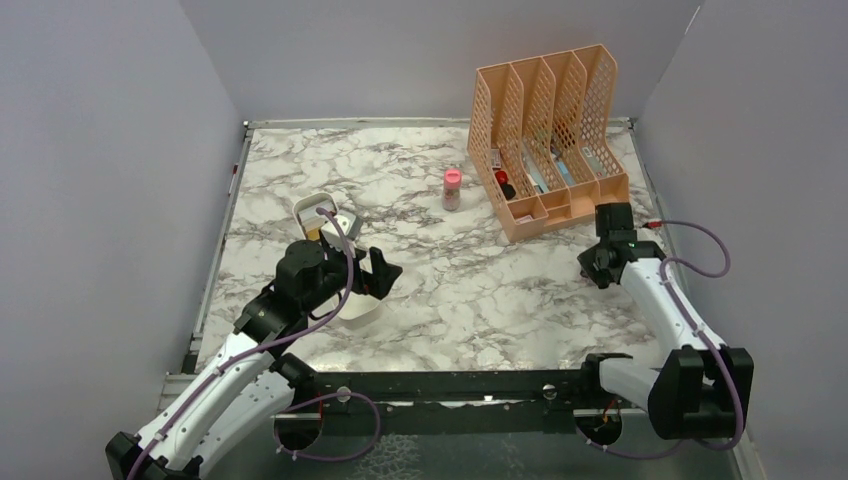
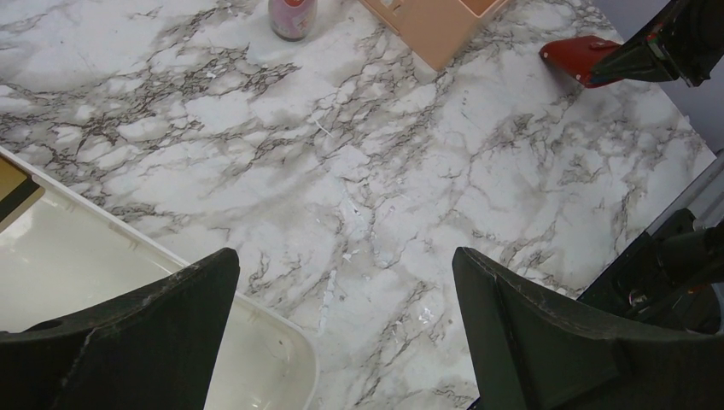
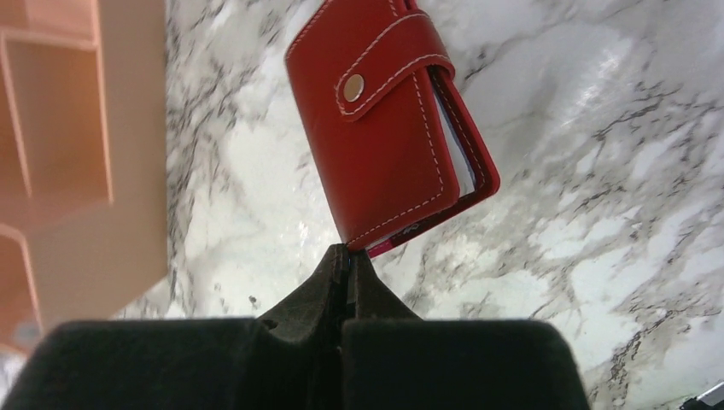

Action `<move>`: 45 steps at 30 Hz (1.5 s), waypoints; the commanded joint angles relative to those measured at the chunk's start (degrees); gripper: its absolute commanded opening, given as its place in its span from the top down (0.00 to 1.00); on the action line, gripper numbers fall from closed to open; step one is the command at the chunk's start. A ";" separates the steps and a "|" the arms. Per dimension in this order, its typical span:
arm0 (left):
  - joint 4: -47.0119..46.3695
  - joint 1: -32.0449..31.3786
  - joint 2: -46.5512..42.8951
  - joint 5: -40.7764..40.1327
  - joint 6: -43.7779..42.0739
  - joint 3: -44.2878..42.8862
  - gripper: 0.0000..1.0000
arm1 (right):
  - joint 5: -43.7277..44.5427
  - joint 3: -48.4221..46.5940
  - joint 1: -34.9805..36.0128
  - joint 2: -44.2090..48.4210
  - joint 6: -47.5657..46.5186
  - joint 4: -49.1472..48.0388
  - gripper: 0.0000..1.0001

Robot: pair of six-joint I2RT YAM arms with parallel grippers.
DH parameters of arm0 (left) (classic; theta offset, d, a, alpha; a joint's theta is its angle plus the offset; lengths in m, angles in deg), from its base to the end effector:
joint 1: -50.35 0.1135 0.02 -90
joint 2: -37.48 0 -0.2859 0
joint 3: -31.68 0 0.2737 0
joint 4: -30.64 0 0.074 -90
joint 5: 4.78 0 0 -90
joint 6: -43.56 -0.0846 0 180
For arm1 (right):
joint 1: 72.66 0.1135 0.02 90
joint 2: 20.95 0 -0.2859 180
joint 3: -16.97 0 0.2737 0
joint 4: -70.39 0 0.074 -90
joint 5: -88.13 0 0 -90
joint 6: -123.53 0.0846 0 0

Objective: Put the credit cards into the card holder
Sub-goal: Move the card holder to the center of the board.

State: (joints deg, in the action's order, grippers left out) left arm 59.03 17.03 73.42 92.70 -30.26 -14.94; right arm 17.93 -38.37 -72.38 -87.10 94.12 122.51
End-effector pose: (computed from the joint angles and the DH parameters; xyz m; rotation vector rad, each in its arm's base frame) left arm 0.1677 -0.1234 0.2840 0.3803 1.9028 -0.7078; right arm 0.2433 -0.0275 0.1869 1.3809 2.1625 -0.0732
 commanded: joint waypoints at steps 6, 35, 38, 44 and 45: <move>-1.66 0.35 -0.28 1.24 -0.31 0.44 0.01 | -18.26 3.94 4.88 11.45 -9.01 -2.07 0.99; 0.50 0.31 3.59 3.57 -0.89 -1.02 0.05 | -37.46 11.69 38.34 7.97 -13.16 -26.08 0.72; 0.83 0.36 3.86 5.10 -0.74 -1.20 0.06 | -33.82 11.14 38.40 6.66 -17.93 -23.92 0.67; 0.88 0.33 3.05 4.66 -0.96 -1.57 0.08 | -28.53 6.08 38.61 0.96 -24.79 -20.39 0.67; 0.92 0.31 3.06 4.57 -1.04 -1.63 0.08 | -28.28 5.31 38.77 -0.37 -24.71 -19.93 0.67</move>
State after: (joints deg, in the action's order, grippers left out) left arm 59.68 17.03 77.27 96.13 -30.45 -14.61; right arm -15.32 -28.93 -34.33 -84.15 74.78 100.63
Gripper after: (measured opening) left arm 0.925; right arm 0.334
